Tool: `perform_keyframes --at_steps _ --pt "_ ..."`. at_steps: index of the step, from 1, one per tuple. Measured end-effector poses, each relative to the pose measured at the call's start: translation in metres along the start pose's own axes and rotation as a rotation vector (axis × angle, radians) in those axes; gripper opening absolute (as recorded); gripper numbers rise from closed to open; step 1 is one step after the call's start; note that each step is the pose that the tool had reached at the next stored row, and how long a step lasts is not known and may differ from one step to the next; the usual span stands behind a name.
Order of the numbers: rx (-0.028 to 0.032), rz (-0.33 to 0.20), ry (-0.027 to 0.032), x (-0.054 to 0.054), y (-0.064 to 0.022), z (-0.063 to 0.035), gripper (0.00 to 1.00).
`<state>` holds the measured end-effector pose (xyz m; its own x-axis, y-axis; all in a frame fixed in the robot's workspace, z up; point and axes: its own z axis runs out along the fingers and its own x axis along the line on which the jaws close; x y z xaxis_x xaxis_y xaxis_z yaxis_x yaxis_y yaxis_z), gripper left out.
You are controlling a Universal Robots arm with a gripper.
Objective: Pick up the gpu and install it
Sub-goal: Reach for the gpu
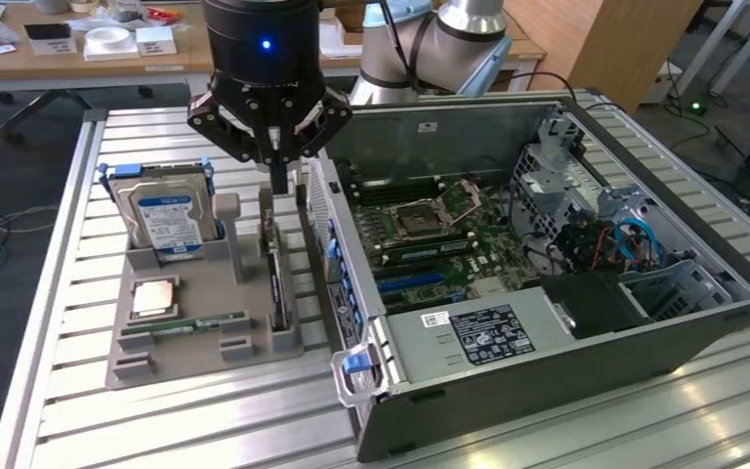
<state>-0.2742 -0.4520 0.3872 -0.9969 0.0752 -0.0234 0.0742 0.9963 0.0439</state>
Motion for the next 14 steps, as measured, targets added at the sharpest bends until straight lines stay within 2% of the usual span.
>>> perform_keyframes --at_steps 11,14 --pt "-0.0001 0.000 -0.0001 0.0001 0.0000 0.0001 0.11" --pt "0.0001 0.000 -0.0001 0.0056 -0.0004 0.0000 0.11"
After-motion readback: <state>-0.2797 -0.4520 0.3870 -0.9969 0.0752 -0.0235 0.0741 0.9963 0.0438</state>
